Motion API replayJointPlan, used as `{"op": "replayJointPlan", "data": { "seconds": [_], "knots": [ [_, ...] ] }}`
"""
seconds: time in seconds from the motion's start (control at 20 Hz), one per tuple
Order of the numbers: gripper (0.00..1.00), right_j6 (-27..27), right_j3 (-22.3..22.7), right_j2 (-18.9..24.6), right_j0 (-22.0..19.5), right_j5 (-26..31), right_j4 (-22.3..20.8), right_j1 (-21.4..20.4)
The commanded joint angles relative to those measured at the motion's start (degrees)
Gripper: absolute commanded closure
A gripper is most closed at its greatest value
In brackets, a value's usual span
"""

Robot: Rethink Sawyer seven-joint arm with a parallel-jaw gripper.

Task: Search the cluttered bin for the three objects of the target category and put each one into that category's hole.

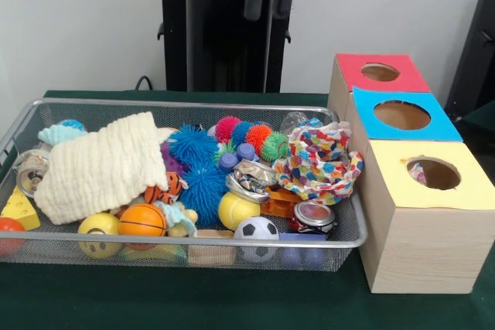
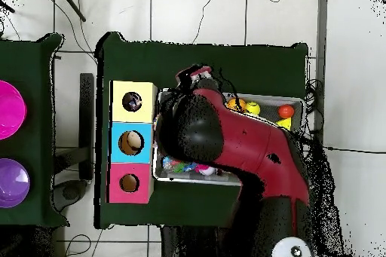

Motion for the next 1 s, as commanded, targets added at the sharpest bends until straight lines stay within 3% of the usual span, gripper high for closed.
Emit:
{"op": "replayJointPlan", "data": {
  "seconds": [0.05, 0.25, 0.5, 0.8, 1.0],
  "knots": [
    [0.0, -6.6, 5.7, 9.3, -4.8, 1.2, -2.0, 3.6],
    [0.0, -8.9, 3.8, 9.9, -6.1, 4.1, -4.4, 5.0],
    [0.0, -10.0, 2.9, 10.8, -6.0, 4.1, -7.7, 6.7],
    [0.0, -11.6, 1.7, 14.8, -7.9, 3.0, -10.1, 8.7],
    [0.0, -8.3, -0.8, 15.0, -6.8, 2.3, -10.8, 10.7]
  ]
}}
